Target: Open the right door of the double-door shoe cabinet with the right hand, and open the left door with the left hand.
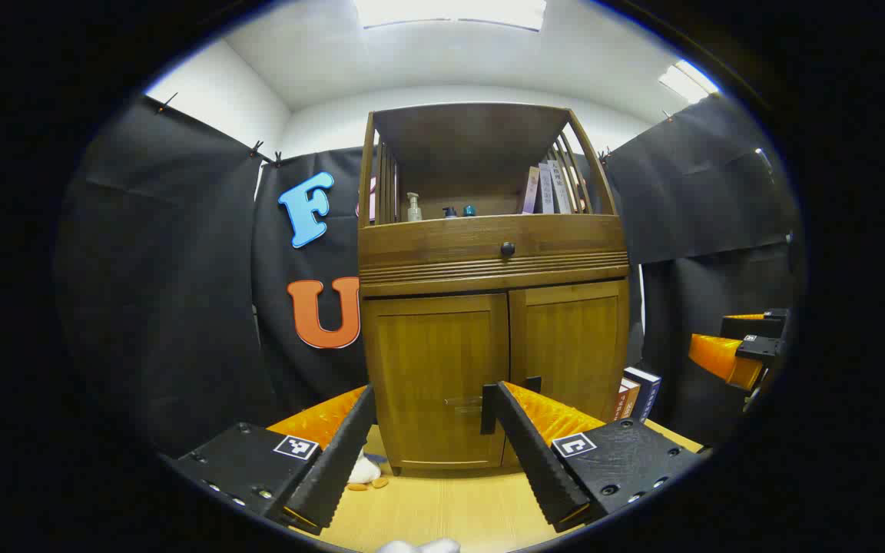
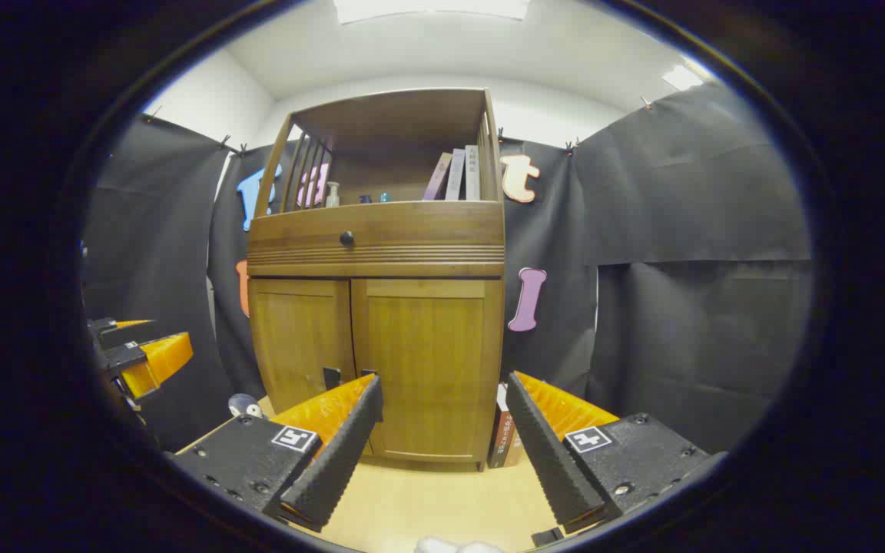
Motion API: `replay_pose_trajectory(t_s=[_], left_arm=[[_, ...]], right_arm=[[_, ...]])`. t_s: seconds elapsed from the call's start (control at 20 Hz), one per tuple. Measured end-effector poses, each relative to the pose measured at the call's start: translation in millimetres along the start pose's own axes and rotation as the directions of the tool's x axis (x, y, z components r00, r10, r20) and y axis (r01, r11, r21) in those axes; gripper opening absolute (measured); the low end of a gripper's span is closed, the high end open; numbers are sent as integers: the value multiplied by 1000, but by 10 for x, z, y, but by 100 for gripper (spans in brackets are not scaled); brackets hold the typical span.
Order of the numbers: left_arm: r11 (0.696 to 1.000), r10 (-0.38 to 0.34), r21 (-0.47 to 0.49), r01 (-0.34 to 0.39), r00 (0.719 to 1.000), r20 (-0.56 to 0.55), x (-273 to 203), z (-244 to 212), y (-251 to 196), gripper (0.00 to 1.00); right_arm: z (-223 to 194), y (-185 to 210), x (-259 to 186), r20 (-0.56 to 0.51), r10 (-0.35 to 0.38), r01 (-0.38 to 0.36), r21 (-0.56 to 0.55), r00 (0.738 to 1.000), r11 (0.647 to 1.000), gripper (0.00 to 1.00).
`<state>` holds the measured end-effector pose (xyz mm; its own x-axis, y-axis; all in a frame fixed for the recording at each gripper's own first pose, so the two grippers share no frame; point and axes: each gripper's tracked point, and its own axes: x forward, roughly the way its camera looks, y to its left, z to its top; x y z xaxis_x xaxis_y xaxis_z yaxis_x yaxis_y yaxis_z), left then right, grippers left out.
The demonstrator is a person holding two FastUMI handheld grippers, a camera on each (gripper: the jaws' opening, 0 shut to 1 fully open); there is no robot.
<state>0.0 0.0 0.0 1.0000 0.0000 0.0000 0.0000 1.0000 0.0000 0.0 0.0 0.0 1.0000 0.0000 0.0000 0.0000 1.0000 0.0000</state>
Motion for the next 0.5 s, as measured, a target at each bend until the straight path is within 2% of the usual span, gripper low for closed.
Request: replay_pose_trajectory(t_s=[0.05,0.5], left_arm=[[1000,2,-1,-2,1000,-3,1,-20,19,94],[1000,16,-1,-16,1000,-17,15,-101,196,94]], right_arm=[[-4,6,6,-1,-2,2,6,1000,1000,100],[-88,104,39,-8,-13,13,12,1000,1000,100]])
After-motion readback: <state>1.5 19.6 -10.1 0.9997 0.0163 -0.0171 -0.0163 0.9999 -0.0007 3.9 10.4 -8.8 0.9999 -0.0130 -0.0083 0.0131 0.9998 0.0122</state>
